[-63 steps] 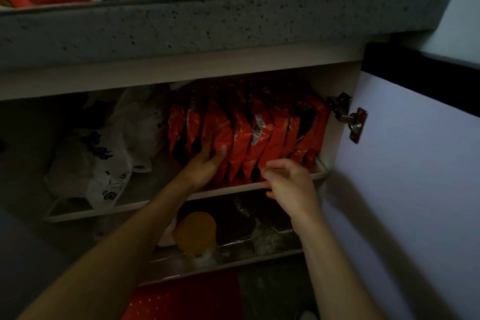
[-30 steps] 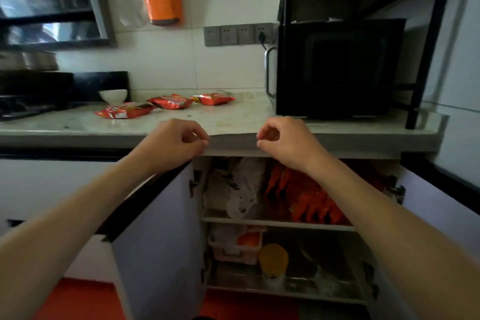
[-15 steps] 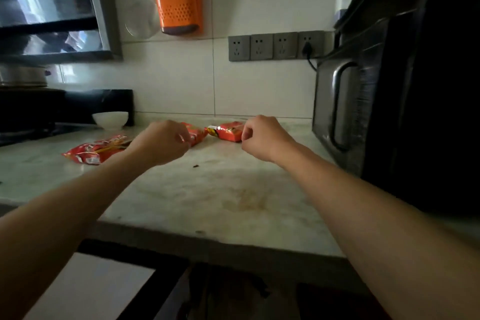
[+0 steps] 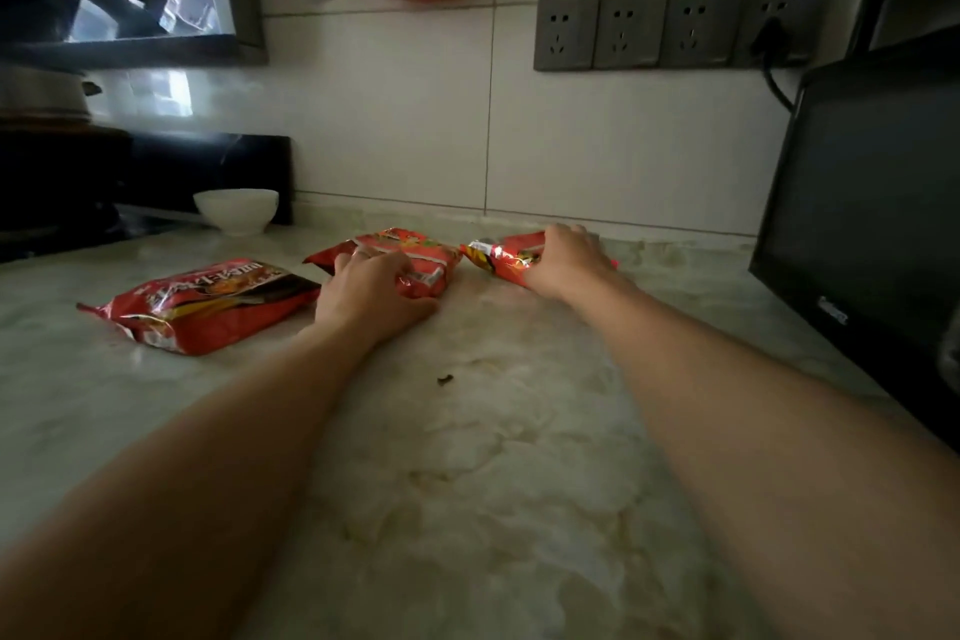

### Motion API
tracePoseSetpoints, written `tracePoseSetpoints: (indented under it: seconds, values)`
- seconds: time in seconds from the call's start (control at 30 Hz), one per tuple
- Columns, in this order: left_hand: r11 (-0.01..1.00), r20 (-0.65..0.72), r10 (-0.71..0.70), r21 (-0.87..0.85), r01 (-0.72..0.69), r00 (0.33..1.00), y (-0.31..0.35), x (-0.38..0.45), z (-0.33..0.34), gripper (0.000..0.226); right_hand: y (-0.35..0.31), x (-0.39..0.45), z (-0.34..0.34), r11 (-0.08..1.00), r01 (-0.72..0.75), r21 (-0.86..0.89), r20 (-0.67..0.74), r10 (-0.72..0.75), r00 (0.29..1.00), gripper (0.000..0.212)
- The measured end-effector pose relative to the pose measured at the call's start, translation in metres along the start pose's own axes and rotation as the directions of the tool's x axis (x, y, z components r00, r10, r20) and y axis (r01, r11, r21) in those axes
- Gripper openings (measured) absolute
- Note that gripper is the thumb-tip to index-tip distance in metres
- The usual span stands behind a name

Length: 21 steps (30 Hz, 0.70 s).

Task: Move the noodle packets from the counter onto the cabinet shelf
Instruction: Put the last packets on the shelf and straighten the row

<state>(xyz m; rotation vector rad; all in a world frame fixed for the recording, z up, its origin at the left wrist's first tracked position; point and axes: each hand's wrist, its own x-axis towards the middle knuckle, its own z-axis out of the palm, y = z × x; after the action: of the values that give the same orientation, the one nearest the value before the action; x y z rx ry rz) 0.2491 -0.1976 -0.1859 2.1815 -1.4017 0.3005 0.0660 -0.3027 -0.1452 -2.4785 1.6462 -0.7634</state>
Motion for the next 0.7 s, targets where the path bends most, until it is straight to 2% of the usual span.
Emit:
tracePoseSetpoints:
  seconds: [0.1, 0.2, 0.3, 0.5, 0.57, 0.7]
  values:
    - [0.991, -0.028, 0.091, 0.103, -0.088, 0.995, 0.004, 0.001, 0.011, 0.041, 0.002, 0.002, 0.022, 0.997, -0.004, -0.080, 0.090, 0.011, 0.996, 0.074]
    - [0.977, -0.037, 0.131, 0.173, -0.123, 0.991, 0.006, 0.008, 0.004, 0.035, -0.004, -0.003, 0.018, 0.986, 0.036, -0.164, 0.054, -0.028, 0.998, 0.054]
    - [0.965, -0.042, 0.175, 0.206, -0.163, 0.984, 0.004, 0.002, -0.006, 0.032, -0.011, -0.023, 0.000, 0.982, 0.069, -0.176, 0.119, -0.049, 0.992, 0.049]
    - [0.966, -0.087, 0.256, 0.073, -0.250, 0.963, 0.023, -0.058, -0.026, 0.029, -0.003, -0.101, -0.030, 0.936, 0.131, -0.326, 0.158, -0.083, 0.984, 0.044]
    - [0.963, -0.143, 0.267, 0.058, -0.262, 0.953, 0.026, -0.081, -0.043, 0.028, -0.003, -0.128, -0.052, 0.941, 0.127, -0.313, 0.135, -0.088, 0.987, 0.038]
    - [0.977, -0.244, 0.182, -0.061, -0.202, 0.953, 0.042, -0.149, -0.084, 0.026, 0.001, -0.201, -0.115, 0.967, 0.111, -0.230, 0.044, -0.104, 0.994, 0.035]
